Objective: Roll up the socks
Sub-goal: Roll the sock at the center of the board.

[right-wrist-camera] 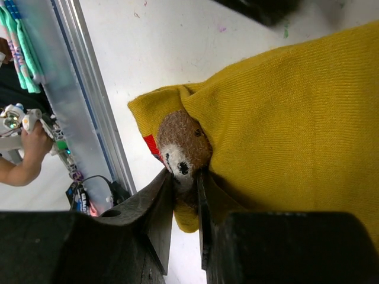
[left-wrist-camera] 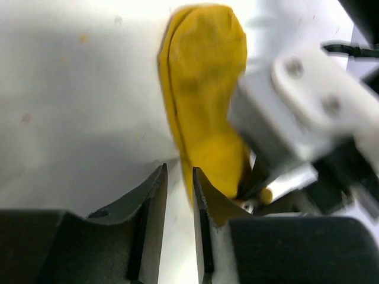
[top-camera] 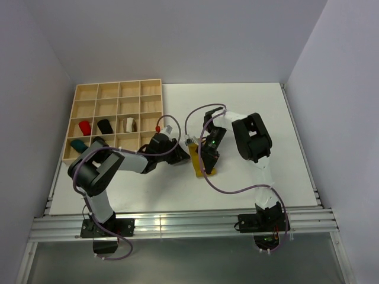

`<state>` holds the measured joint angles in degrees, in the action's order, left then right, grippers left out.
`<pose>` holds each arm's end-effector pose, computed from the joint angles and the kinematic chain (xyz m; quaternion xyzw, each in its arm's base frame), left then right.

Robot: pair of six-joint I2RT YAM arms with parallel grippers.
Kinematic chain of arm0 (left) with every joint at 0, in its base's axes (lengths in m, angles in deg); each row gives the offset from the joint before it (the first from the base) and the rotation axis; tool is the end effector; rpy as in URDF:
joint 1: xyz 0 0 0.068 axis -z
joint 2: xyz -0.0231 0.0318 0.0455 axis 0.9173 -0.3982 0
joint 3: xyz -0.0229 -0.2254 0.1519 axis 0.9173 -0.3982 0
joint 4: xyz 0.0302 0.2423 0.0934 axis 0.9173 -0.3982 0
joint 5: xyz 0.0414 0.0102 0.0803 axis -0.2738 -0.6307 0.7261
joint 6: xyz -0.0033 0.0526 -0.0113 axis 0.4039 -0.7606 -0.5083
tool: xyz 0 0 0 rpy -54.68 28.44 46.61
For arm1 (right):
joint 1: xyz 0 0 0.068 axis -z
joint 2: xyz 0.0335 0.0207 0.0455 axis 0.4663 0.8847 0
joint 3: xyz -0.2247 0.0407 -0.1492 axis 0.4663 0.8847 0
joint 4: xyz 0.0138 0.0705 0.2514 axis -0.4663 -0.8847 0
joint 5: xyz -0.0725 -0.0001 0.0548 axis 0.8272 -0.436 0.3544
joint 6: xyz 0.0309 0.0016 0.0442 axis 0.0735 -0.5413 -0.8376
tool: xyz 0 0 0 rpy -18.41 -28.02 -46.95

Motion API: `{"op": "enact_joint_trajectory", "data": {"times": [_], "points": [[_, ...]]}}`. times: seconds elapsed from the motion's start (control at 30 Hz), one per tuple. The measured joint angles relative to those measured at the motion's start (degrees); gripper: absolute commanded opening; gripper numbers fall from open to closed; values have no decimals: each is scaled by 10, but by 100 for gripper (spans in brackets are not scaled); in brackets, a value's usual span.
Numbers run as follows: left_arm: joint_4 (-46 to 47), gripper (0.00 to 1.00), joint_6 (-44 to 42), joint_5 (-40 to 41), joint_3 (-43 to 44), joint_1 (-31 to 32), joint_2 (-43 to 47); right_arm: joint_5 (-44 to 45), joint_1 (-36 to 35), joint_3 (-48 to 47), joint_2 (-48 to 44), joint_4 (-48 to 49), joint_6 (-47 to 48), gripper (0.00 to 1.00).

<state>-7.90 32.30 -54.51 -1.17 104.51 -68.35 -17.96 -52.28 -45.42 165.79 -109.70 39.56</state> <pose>0.2643 -0.2159 0.1226 -0.0898 0.8747 -0.4058 0.2493 0.3292 0.1774 0.1156 0.5216 -0.7346 -0.4177 0.1175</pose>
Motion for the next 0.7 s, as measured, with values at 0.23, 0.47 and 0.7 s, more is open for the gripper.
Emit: {"op": "enact_joint_trajectory", "data": {"times": [0.23, 0.47, 0.7], "points": [[19, 35, -69, 47, -66, 38, 86, -1, 0, 0, 1, -3, 2, 21], [33, 39, -193, 41, -50, 116, 100, -1, 0, 0, 1, -4, 4, 22], [39, 39, -256, 25, -14, 146, 61, -2, 0, 0, 1, -4, 6, 22]]}}
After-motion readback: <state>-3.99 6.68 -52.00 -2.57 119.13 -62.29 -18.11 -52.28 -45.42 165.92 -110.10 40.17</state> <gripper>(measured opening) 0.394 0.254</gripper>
